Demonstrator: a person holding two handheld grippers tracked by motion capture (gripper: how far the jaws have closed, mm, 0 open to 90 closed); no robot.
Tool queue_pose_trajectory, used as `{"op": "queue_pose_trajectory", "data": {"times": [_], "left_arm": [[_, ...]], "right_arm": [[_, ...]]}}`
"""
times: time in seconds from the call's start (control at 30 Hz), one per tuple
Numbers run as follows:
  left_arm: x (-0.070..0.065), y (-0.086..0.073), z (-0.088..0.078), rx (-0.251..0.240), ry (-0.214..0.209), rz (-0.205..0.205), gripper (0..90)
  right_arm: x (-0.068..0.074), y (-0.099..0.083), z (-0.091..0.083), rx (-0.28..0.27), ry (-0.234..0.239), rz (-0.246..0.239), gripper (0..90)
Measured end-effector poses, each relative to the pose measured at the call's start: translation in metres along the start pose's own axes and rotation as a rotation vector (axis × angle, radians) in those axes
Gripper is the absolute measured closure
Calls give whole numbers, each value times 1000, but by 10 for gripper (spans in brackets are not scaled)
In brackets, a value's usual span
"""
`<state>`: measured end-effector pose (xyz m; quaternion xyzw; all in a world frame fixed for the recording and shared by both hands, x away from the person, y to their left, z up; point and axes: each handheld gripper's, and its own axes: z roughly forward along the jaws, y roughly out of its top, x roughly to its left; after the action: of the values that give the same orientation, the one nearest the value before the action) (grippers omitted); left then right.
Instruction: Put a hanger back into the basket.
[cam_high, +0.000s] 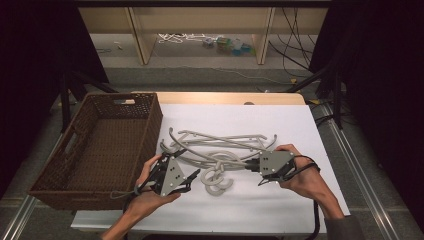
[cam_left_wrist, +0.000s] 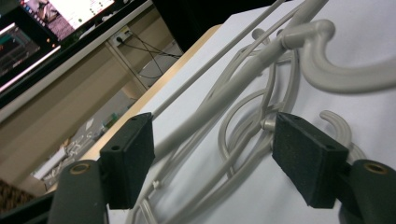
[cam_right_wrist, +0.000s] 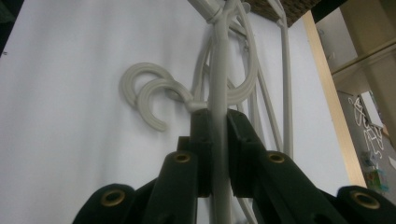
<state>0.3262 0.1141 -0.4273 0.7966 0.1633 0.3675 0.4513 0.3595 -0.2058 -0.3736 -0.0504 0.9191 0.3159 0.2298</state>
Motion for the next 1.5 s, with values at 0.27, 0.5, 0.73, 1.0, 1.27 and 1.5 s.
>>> {"op": "queue_pose_trajectory", "data": {"times": [0.27, 0.5, 0.73, 1.0, 1.27, 1.5], "left_arm": [[0, 10, 20, 33, -33, 135, 329], [-2, 12, 31, 37, -122, 183, 408], [0, 15, 32, 46, -190, 233, 590], [4, 23, 27, 76, -257, 346, 713], [4, 42, 14, 44, -346, 273, 791], [7, 50, 11, 83, -409, 65, 797]], "right_arm": [[6, 1, -5, -9, 9, -3, 827], [9, 3, -4, -24, 29, -10, 827], [8, 3, -2, -49, 45, -26, 827], [7, 3, -2, -56, 55, -26, 821], [-1, -2, -19, -102, -2, -32, 786], [-6, 0, -30, -134, -80, 75, 642]]}}
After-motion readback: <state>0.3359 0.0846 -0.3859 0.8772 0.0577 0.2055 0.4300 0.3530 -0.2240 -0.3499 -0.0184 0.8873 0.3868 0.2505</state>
